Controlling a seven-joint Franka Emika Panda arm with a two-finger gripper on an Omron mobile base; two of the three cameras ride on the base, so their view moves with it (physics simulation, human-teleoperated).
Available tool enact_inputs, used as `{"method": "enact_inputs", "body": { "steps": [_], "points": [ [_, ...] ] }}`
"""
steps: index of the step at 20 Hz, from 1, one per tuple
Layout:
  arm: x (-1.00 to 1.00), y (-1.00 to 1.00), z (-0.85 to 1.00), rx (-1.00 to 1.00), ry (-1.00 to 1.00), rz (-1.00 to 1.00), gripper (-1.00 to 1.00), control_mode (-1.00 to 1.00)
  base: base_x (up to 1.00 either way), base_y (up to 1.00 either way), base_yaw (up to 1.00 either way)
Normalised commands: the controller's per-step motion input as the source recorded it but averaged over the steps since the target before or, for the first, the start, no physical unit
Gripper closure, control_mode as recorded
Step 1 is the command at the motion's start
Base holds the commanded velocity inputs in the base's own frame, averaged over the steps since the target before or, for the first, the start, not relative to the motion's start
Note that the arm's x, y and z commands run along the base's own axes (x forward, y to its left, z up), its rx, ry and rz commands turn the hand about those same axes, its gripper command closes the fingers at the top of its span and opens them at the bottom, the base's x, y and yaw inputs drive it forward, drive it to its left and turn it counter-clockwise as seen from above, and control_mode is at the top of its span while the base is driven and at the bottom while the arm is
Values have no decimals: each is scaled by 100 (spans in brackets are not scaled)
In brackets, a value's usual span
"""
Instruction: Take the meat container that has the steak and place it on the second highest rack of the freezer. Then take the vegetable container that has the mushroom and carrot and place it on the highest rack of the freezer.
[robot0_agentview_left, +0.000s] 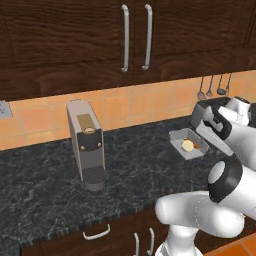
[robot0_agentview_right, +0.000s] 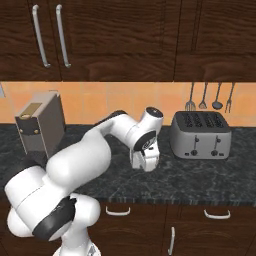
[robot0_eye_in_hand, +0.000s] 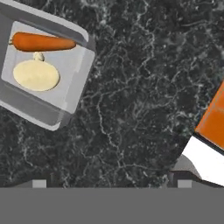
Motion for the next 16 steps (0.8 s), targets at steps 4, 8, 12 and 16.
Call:
{"method": "enact_inputs", "body": {
  "steps": [4,8,12,16],
  "points": [
    [94,-6,-31,0,0,-24,-100,-100,0,0,0],
    [57,-6,-45,0,0,-16,-100,-100,0,0,0],
    [21,-20,-55,0,0,-16,-100,-100,0,0,0],
    [34,-11,-31,0,0,-12,-100,-100,0,0,0]
  ]
}}
